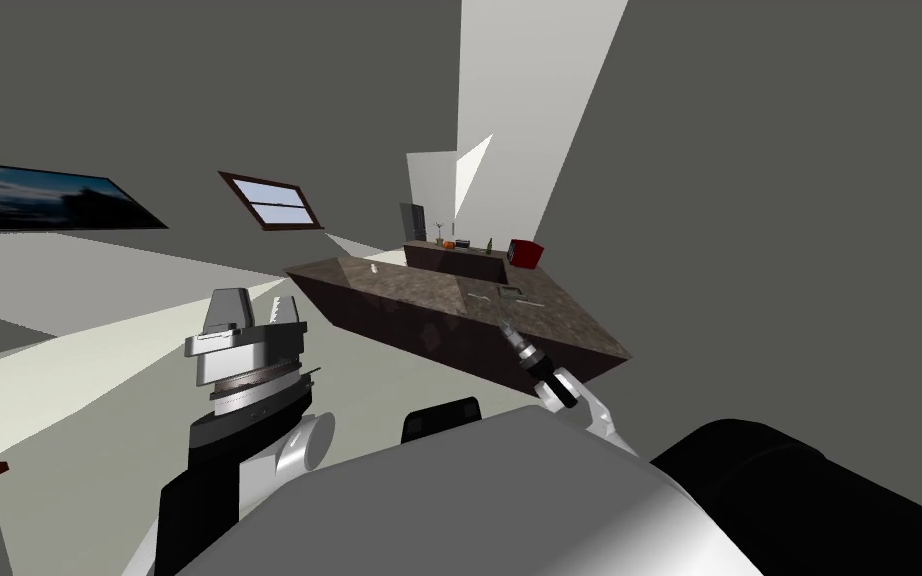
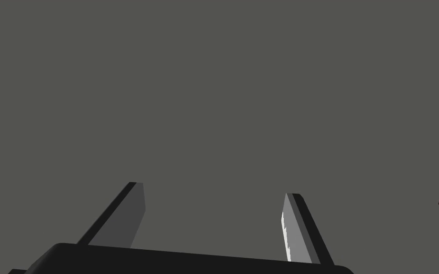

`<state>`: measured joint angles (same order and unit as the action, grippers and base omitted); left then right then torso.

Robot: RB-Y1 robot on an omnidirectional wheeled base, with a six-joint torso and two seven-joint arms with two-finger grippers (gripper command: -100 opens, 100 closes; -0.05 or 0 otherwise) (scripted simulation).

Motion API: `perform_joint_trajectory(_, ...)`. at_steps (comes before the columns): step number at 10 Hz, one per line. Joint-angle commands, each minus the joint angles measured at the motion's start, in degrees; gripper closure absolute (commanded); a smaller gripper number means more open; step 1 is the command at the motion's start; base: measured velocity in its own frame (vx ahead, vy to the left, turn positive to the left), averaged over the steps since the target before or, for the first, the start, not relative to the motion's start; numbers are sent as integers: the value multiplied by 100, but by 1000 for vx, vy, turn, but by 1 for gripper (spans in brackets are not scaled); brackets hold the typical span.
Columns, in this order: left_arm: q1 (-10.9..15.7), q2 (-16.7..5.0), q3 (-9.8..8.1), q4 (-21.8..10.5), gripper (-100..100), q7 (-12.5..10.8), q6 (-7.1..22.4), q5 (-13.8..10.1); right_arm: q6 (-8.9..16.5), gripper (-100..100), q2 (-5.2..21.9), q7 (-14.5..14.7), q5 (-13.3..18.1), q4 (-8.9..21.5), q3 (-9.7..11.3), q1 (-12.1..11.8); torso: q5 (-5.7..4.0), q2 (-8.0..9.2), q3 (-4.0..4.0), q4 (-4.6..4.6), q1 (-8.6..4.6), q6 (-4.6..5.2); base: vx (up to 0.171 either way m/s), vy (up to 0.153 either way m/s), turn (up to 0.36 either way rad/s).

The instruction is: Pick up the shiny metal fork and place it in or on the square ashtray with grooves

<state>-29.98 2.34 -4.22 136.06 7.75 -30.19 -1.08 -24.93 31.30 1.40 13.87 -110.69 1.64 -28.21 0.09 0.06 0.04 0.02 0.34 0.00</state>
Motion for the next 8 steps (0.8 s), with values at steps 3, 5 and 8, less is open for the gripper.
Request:
perform_joint_trajectory(3, 0, 0, 0, 0, 0, 0, 0, 0, -15, -100, 454, 145, 192, 448, 53, 115, 1, 2, 1, 1, 7, -1, -33, 98, 13)
perform_joint_trajectory(5, 0, 0, 0, 0, 0, 0, 0, 0, -39, -100, 745, 239, 316, 727, 94, 141, 0, -1, 0, 0, 2, -2, -14, 89, 33)
perform_joint_trajectory(8, 0, 0, 0, 0, 0, 0, 0, 0, -95, -100, 1251, 431, 561, 1289, 212, 191, -1, -12, -7, -2, -5, -1, 9, 90, 57)
